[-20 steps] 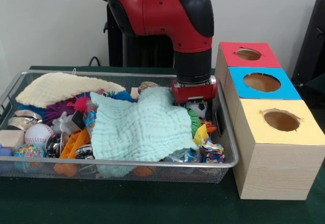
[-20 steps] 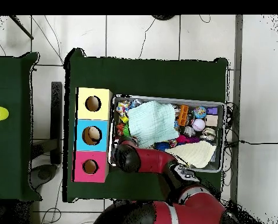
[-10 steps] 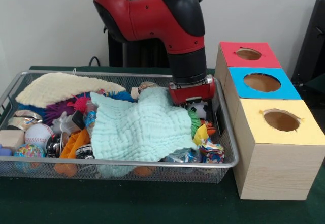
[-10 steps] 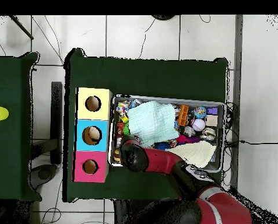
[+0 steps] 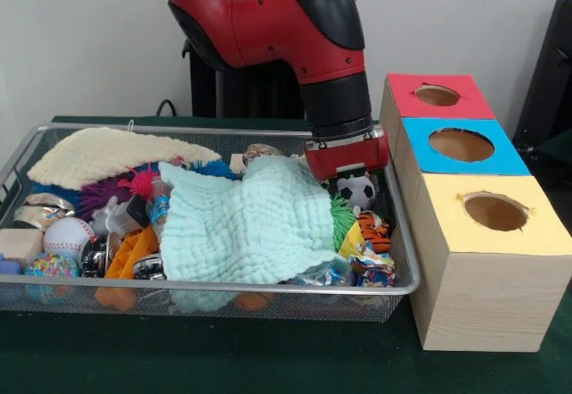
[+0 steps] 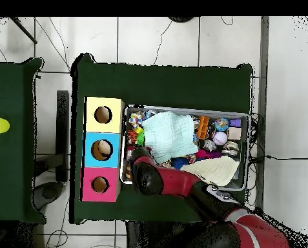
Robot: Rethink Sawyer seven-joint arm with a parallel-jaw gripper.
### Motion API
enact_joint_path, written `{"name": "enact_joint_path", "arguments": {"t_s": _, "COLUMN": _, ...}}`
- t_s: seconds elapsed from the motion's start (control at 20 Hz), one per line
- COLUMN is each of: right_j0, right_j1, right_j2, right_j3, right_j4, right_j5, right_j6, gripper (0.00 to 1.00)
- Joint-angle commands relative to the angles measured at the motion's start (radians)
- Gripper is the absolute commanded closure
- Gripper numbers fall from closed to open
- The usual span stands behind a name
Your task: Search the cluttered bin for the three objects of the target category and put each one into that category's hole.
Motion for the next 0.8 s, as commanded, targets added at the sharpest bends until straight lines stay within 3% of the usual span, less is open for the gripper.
{"name": "enact_joint_path", "arguments": {"t_s": 0.05, "right_j0": -0.031, "right_j1": -0.006, "right_j2": 0.170, "right_j3": -0.003, "right_j4": -0.037, "right_j5": -0.148, "right_j6": 0.276, "gripper": 0.00}}
{"name": "enact_joint_path", "arguments": {"t_s": 0.8, "right_j0": 0.016, "right_j1": 0.070, "right_j2": 0.117, "right_j3": -0.053, "right_j4": -0.027, "right_j5": -0.329, "right_j6": 0.270, "gripper": 0.00}}
